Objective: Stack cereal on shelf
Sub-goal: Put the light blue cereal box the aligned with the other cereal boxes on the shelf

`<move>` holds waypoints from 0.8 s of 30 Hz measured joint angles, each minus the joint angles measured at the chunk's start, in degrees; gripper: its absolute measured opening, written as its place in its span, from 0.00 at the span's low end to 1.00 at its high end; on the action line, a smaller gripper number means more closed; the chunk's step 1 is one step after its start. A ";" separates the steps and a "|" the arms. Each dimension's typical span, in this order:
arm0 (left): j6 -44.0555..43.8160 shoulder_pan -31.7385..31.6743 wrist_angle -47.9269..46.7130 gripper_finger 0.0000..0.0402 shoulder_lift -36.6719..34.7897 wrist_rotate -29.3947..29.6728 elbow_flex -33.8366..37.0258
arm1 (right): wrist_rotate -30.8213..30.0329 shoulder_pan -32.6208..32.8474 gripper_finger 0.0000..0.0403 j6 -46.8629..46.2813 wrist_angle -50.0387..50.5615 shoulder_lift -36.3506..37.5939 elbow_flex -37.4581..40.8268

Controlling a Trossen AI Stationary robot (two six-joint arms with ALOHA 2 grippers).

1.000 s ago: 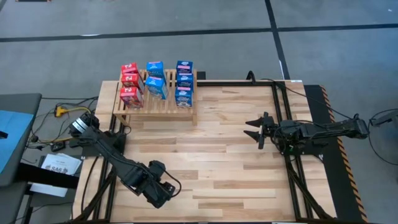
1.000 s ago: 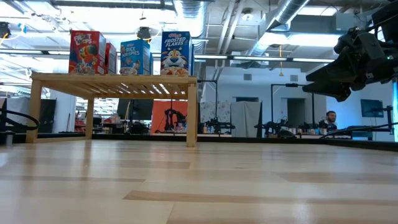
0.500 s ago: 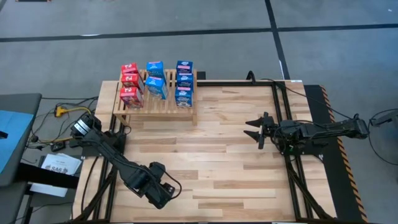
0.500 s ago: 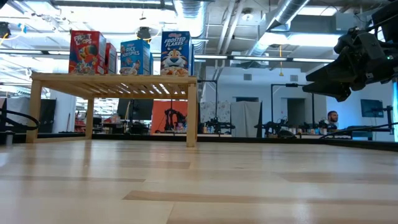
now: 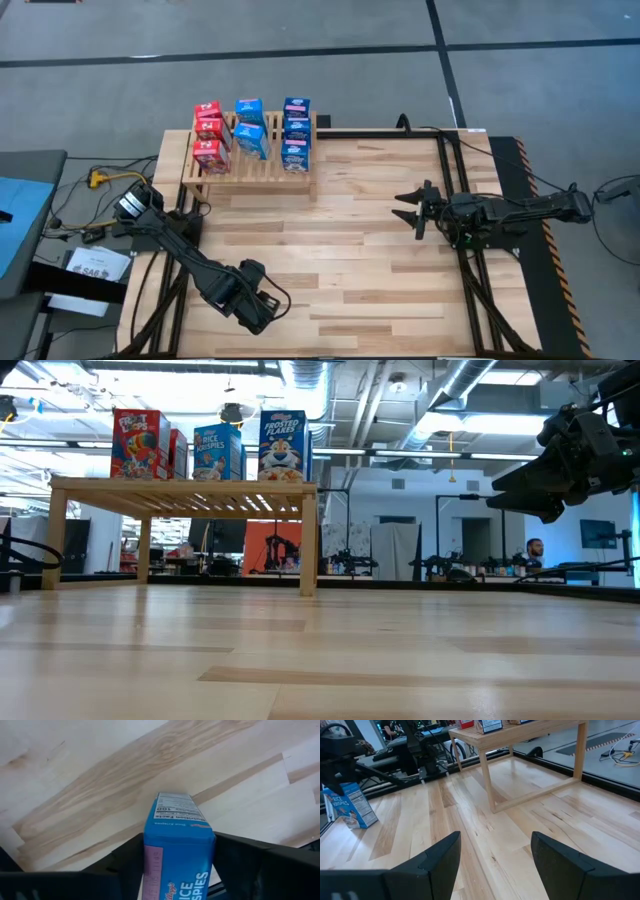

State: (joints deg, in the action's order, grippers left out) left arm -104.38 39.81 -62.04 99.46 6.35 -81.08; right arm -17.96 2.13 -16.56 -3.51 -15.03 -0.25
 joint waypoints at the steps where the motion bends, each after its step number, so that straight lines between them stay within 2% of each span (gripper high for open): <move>1: 0.00 0.00 -0.11 0.48 0.00 0.00 0.00 | 0.00 -0.01 0.66 0.00 0.00 -0.01 -0.02; 8: 1.73 -0.29 -0.61 0.39 0.00 0.02 0.00 | 0.00 -0.02 0.66 0.00 0.00 -0.01 -0.01; 14: 7.03 -1.96 -4.17 0.38 -1.31 0.20 -1.31 | 0.02 -0.01 0.66 0.00 0.00 -0.01 0.00; 18: 14.35 -4.36 -8.55 0.39 -3.52 1.67 -3.37 | 0.02 -0.01 0.66 -0.01 0.00 0.00 -0.01; 24: 30.24 -10.55 -16.92 0.39 -7.08 3.54 -7.57 | 0.02 0.00 0.66 -0.02 0.00 -0.02 0.00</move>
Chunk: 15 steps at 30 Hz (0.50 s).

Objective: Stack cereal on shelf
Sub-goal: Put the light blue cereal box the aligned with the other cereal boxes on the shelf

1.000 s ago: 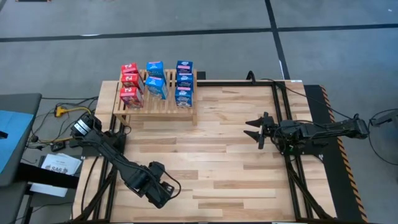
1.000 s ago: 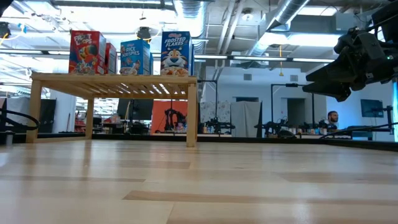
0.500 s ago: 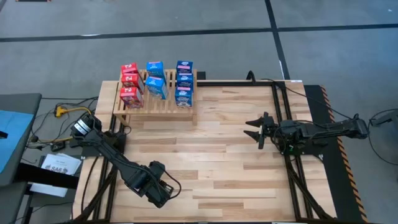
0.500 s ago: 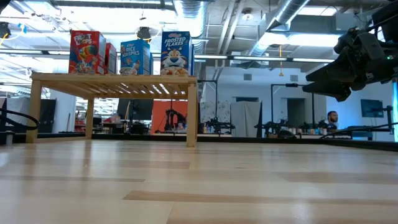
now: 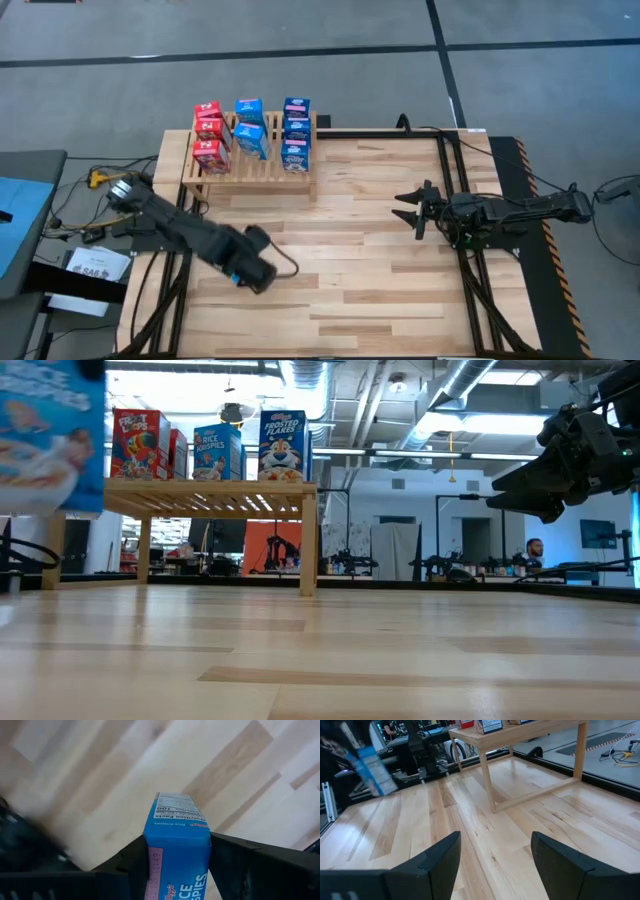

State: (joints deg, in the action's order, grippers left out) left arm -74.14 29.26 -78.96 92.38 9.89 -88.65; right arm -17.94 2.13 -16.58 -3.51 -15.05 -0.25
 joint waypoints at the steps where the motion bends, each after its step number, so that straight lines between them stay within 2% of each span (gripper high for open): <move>1: 2.57 -1.26 -0.96 0.39 -0.60 0.02 -0.63 | -0.02 -0.01 0.66 0.01 0.00 0.02 -0.01; 6: 16.98 -8.12 -6.44 0.39 -3.60 2.58 -5.15 | -0.01 0.00 0.66 0.02 0.00 0.01 -0.01; 15: 51.82 -23.07 -11.10 0.39 -4.84 4.60 -14.54 | 0.00 0.00 0.66 0.00 0.00 0.00 -0.02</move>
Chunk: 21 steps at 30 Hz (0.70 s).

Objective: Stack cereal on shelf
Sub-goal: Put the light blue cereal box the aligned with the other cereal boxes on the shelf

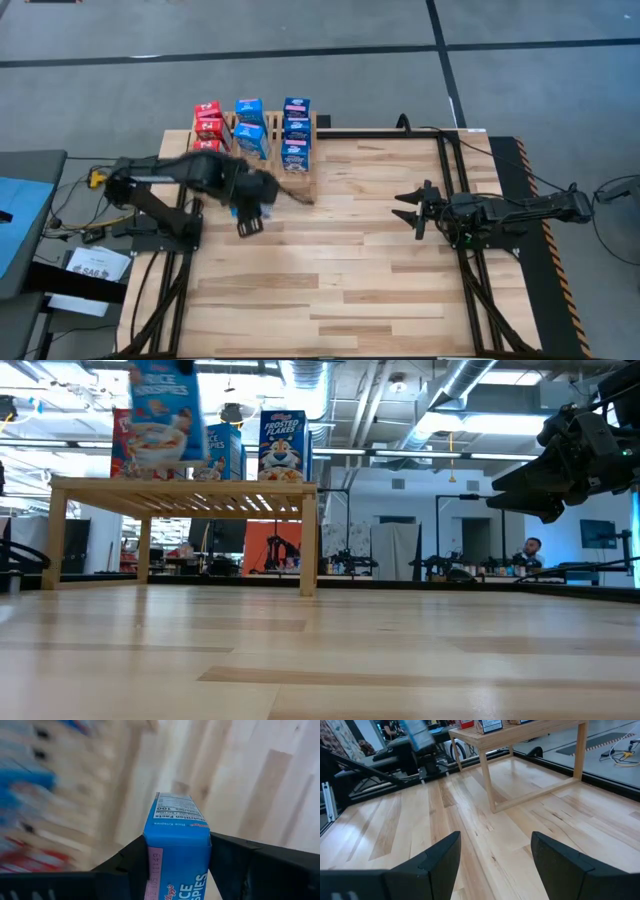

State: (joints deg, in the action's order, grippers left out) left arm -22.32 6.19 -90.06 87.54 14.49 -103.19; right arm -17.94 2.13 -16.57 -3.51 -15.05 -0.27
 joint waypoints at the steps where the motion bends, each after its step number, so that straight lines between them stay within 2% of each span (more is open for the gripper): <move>1: 3.77 -1.70 0.07 0.39 0.01 0.45 -0.96 | 0.00 -0.02 0.66 0.02 0.00 0.02 0.02; 4: 11.11 -6.77 -0.05 0.39 -0.03 2.61 -3.04 | 0.00 -0.02 0.66 0.02 0.00 0.02 0.02; 11: 22.70 -16.70 0.00 0.39 -0.01 2.72 -5.31 | 0.00 -0.02 0.66 0.02 0.00 0.01 0.00; 21: 34.10 -24.92 1.05 0.39 0.72 -0.50 -5.41 | 0.00 -0.01 0.66 0.02 -0.01 0.01 0.01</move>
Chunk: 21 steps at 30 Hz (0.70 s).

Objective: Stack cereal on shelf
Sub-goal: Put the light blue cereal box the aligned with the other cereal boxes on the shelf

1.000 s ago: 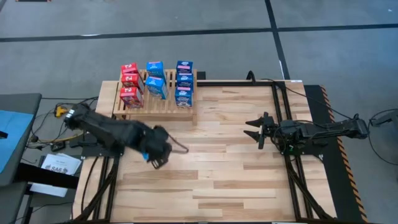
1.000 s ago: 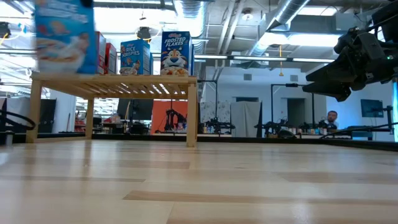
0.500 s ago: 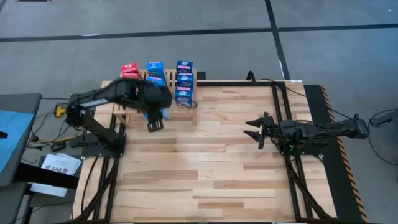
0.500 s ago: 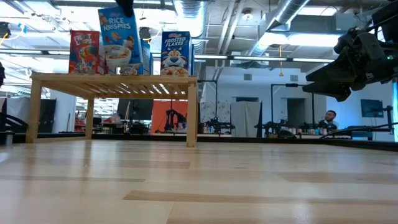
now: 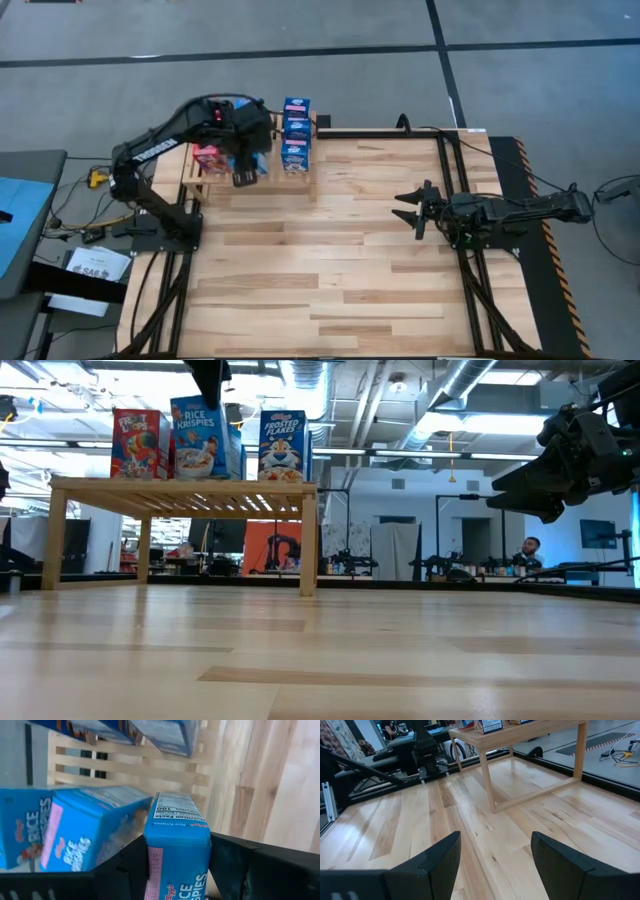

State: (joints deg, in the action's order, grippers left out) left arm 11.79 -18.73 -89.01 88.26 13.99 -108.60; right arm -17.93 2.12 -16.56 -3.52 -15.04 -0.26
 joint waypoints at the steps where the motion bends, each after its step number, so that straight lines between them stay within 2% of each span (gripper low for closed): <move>1: 0.82 -0.58 0.53 0.39 0.09 -0.66 0.00 | 0.00 0.00 0.66 0.00 0.01 0.01 0.01; 10: 2.35 -3.11 1.01 0.39 1.99 -2.26 -0.03 | 0.00 -0.01 0.66 0.00 0.01 0.01 -0.01; 21: 3.02 -3.18 1.32 0.42 1.89 -2.31 0.00 | 0.00 -0.01 0.66 0.00 -0.01 0.01 0.01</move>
State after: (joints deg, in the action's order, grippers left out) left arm 14.81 -21.91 -87.69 90.15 11.68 -108.60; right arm -17.93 2.11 -16.56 -3.53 -15.03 -0.25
